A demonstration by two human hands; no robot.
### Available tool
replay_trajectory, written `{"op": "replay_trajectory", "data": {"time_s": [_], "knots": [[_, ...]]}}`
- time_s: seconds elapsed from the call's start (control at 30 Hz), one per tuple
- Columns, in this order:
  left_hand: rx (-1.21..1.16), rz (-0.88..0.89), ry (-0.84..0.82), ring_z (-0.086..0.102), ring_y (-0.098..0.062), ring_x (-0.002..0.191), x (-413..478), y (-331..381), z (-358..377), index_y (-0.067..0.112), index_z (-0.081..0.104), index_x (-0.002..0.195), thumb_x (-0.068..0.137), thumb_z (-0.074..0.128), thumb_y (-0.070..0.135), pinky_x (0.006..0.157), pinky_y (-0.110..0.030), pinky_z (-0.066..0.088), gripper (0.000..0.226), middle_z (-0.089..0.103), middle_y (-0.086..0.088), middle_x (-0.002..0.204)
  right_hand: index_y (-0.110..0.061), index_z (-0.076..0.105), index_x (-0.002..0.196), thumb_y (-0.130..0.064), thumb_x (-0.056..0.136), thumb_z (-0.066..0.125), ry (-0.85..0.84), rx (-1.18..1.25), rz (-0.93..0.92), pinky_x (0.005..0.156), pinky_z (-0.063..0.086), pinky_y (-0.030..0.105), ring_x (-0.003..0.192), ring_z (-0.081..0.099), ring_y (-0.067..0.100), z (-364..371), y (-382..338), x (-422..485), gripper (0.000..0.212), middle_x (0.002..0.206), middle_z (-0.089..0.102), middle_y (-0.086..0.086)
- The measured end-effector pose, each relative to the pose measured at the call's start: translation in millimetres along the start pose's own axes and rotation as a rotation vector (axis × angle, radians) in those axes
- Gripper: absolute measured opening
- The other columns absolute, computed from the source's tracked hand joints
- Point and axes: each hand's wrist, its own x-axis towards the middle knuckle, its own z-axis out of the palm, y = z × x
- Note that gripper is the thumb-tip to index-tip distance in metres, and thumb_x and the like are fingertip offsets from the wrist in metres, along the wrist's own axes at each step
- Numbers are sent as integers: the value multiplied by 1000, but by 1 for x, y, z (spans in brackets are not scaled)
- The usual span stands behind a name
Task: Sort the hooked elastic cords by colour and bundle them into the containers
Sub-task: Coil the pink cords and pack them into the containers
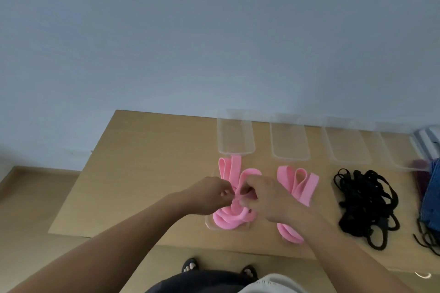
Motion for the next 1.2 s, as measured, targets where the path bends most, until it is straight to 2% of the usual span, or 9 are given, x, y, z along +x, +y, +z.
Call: {"op": "replay_trajectory", "data": {"time_s": [0.17,0.23,0.33,0.47,0.57,0.8,0.97,1.07,1.2], "knots": [[-437,-40,94,65,-15,68,-2,26,-21,2,62,86,98,49,16,60,-21,49,24,72,-10,82,-23,63,108,-28,88,65,288,-3,-143,80,49,21,86,56,4,-20,6,2,22,115,55,-13],[-672,-59,127,66,-20,66,-2,37,-29,4,60,87,99,49,15,61,-25,50,19,70,-8,78,-23,60,120,-37,86,64,415,25,-223,87,43,13,101,53,1,-21,4,-6,37,130,47,-14],[-880,-86,169,66,-23,66,1,46,-35,1,60,91,98,49,10,63,-32,54,16,66,-11,76,-27,58,124,-52,82,62,546,-6,-336,94,42,23,119,49,9,-24,7,-18,49,140,42,-10],[-1086,-132,165,64,-27,68,5,57,-35,-4,60,92,97,46,4,67,-36,57,18,60,-17,78,-21,69,111,-67,81,60,554,-56,-439,94,36,12,110,49,4,-34,15,-27,56,120,59,-12],[-1209,-166,199,61,-24,66,6,67,-33,-6,61,87,95,46,2,60,-32,55,19,58,-17,80,-15,73,94,-42,85,68,663,-119,-563,80,44,19,88,52,8,-37,23,-25,29,92,66,-9],[-859,-104,318,66,-27,74,-6,70,-30,3,60,109,101,48,26,59,-34,52,27,68,-16,93,-29,67,109,-33,86,70,669,140,-373,71,47,17,78,58,4,-59,18,-26,24,89,69,-15],[-619,119,351,61,-21,102,-15,71,-27,25,71,108,92,45,51,87,-36,53,41,67,-5,109,-25,72,94,-15,83,75,542,407,-326,67,50,14,75,65,4,-71,7,-24,16,84,70,-17],[-623,162,356,67,-15,93,-14,73,-28,16,69,108,95,57,38,81,-34,54,28,72,-7,101,-22,73,91,-13,81,77,591,422,-328,66,47,12,75,64,4,-76,1,-21,13,82,70,-17],[-678,212,369,71,-17,84,-12,71,-33,4,64,108,102,48,15,75,-30,56,20,75,-12,93,-26,71,95,-22,86,73,554,395,-298,66,48,13,77,64,1,-82,-8,-16,10,83,70,-17]]}}
